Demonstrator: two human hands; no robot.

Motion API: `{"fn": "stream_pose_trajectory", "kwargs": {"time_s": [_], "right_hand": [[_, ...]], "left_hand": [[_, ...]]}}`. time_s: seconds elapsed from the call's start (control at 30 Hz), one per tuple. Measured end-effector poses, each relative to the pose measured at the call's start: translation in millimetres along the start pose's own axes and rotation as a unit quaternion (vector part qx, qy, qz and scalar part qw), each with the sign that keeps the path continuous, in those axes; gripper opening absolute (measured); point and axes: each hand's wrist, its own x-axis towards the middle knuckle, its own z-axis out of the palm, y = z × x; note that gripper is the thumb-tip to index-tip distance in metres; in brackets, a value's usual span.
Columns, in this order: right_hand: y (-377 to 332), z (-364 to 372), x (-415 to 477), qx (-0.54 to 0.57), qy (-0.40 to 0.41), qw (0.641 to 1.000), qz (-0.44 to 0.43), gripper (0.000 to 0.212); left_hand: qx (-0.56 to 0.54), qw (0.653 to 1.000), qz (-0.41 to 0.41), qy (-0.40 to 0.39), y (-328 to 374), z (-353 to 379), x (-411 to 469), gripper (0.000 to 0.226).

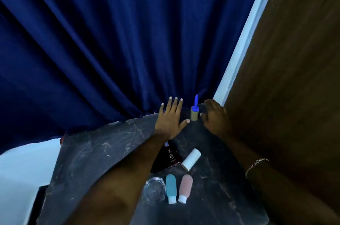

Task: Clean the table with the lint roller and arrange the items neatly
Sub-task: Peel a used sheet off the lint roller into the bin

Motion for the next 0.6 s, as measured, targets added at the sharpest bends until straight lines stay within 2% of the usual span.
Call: {"fn": "stream_pose_trajectory", "kwargs": {"time_s": [0.2,0.33,0.47,0.6], "right_hand": [[23.7,24.4,35.5,0.032,-0.017,0.999,0.032,0.053],[36.0,52.1,64.5,0.095,-0.062,0.991,0.064,0.058],[42.8,80.7,86.7,0.173,-0.065,0.98,0.075,0.054],[48.7,106.0,95.8,0.156,-0.037,0.987,0.022,0.039]], "left_hand": [[-0.118,0.985,-0.085,-0.094,14.4,41.6,39.8,0.091],[-0.211,0.959,-0.135,-0.134,20.9,71.8,65.1,0.086],[-0.252,0.946,-0.133,-0.152,25.5,94.5,95.6,0.08],[-0.314,0.927,-0.136,-0.153,26.3,113.2,117.2,0.075]]}}
